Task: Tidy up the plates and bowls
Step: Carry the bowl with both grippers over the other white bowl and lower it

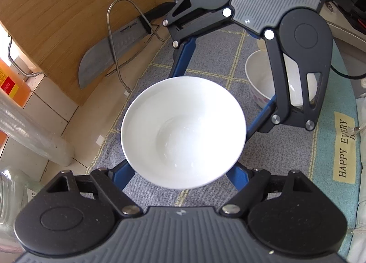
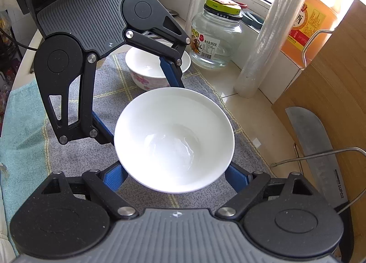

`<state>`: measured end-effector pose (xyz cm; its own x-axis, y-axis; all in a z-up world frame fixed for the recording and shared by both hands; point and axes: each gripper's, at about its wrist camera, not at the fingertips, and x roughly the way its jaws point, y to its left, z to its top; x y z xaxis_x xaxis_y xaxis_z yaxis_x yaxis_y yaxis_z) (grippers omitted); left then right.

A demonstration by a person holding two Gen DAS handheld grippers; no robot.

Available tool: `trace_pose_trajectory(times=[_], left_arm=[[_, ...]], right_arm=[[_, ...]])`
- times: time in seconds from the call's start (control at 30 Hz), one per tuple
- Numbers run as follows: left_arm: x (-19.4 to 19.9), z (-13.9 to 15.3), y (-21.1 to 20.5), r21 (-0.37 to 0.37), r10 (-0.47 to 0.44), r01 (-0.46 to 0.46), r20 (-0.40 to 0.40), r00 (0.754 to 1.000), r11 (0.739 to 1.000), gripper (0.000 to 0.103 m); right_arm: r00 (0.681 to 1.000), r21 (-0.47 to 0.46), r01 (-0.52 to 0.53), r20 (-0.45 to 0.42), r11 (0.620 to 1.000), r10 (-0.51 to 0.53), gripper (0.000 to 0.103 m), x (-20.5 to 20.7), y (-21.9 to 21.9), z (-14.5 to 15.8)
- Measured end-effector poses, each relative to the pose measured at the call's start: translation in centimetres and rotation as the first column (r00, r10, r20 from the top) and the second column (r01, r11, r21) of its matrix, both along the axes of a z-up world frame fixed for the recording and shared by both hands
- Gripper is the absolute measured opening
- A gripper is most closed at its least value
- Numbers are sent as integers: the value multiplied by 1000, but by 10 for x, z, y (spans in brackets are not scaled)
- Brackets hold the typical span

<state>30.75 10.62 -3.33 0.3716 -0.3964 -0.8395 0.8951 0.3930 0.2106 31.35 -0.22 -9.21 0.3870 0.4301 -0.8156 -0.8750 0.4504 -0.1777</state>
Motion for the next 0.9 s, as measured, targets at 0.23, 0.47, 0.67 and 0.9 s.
trace_pose_trajectory(times=[0.23, 0.47, 0.67, 0.9], left_arm=[[-20, 11, -6, 2, -10, 10, 19, 1000, 1000, 85], [-34, 18, -19, 3, -39, 39, 46, 998, 999, 85], [-42, 24, -35, -11, -86, 87, 57, 995, 996, 85], [-48, 28, -60, -24, -151, 153, 66, 986, 988, 85]], right_arm=[[1000, 3, 6, 21, 1000, -6, 94, -24, -2, 12], [999, -1, 33, 42, 999, -33, 94, -48, -16, 22], [995, -8, 80, 57, 997, -79, 94, -67, -33, 29], [986, -19, 147, 78, 989, -146, 94, -88, -55, 33]])
